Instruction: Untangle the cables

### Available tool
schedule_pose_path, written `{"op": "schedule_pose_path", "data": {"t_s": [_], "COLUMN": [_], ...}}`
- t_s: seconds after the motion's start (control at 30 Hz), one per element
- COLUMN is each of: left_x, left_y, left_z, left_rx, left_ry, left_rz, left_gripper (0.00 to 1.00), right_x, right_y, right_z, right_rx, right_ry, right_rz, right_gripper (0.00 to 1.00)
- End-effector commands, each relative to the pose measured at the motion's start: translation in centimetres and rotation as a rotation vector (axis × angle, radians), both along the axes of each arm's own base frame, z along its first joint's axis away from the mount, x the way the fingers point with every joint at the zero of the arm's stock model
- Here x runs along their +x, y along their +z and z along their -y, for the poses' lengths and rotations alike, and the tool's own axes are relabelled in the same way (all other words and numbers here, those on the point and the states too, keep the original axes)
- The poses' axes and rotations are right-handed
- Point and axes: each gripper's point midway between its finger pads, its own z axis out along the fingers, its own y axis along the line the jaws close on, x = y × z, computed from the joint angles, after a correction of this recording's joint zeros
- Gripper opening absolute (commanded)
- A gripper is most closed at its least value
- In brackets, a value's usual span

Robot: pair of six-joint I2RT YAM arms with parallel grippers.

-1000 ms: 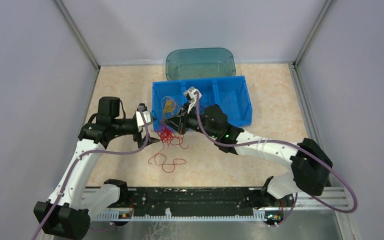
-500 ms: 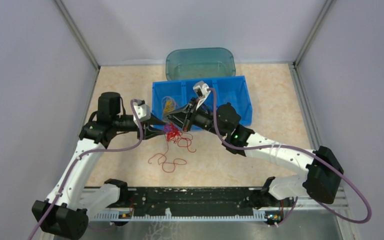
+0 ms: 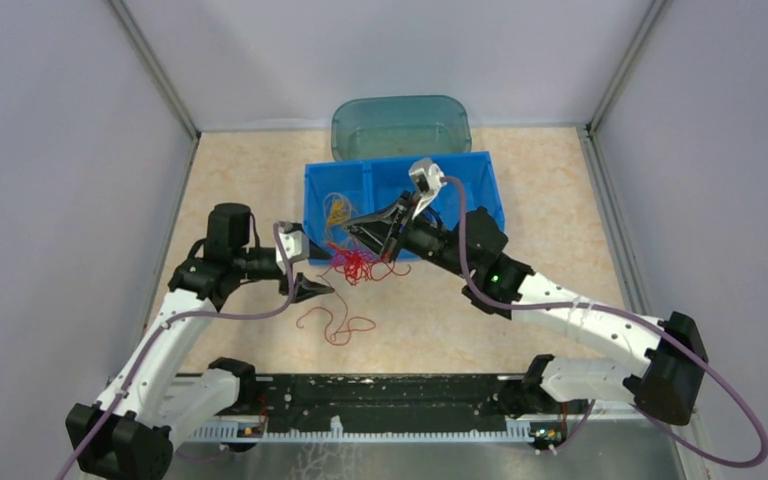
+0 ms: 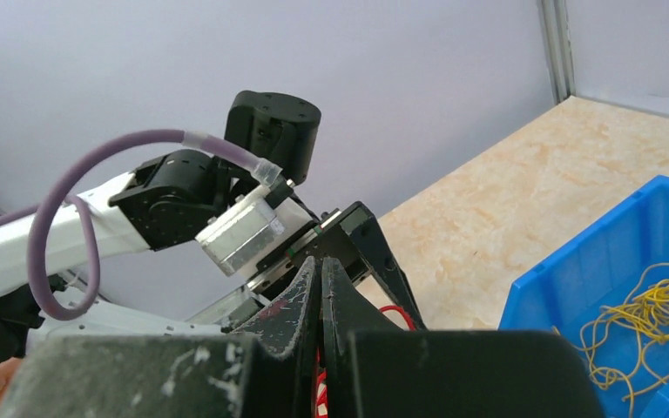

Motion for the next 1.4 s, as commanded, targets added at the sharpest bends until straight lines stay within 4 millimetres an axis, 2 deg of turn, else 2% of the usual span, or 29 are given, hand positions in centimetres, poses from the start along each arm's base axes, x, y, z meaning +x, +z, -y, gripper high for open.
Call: {"op": "schedule_pose_path", "data": {"t_s": [0.0,0.07,0.2,0.27,0.37,0.53,0.63,0.7,0.77,0.87,0.93,1.07,1.17,1.37], "left_x": [1.6,1.9,2.2,2.2,2.0,4.0,4.1,3.7,3.1,2.4,1.7,0.8,0.1,-0.8], "left_y": [1.9,1.7,3.1,4.0,5.1,7.6,9.8,10.7,10.8,10.7,10.7,11.6,12.3,12.2], "left_z": [0.8,0.9,1.2,1.3,1.2,0.2,0.1,0.4,0.9,1.8,2.6,3.1,3.3,3.7], "left_rx": [-0.034,-0.019,-0.043,-0.057,-0.061,-0.006,0.013,0.022,0.038,0.060,0.059,0.038,0.019,0.007], "left_ry": [-0.015,-0.021,-0.015,-0.007,-0.004,0.065,0.045,0.015,-0.035,-0.086,-0.120,-0.149,-0.166,-0.193], "left_rz": [0.181,0.186,0.179,0.193,0.216,0.382,0.550,0.629,0.680,0.736,0.762,0.795,0.811,0.813], "left_gripper": [0.64,0.51,0.12,0.02,0.00,0.00,0.00,0.00,0.00,0.00,0.00,0.00,0.00,0.00], "right_x": [-0.8,-0.8,-0.9,-0.9,-0.7,-0.4,-1.0,-1.7,-2.3,-2.7,-2.7,-2.0,-2.0,-4.4], "right_y": [2.4,1.8,0.3,-0.8,-2.6,-7.4,-11.0,-11.7,-11.0,-7.7,-5.3,-2.7,-1.9,-1.5], "right_z": [1.6,2.0,2.7,3.2,4.1,5.4,6.0,6.0,5.8,5.4,5.0,4.3,3.6,2.0], "right_rx": [0.051,0.039,0.005,-0.015,-0.053,-0.192,-0.282,-0.301,-0.293,-0.222,-0.159,-0.106,-0.049,0.059], "right_ry": [-0.020,-0.033,-0.050,-0.066,-0.098,-0.146,-0.131,-0.095,-0.059,-0.028,-0.024,-0.018,0.056,0.247], "right_rz": [0.042,0.030,0.005,-0.010,-0.031,-0.068,-0.098,-0.087,-0.049,0.042,0.097,0.139,0.112,0.056], "right_gripper": [0.00,0.00,0.00,0.00,0.00,0.01,0.12,0.29,0.41,0.57,0.62,0.63,0.57,0.54]}}
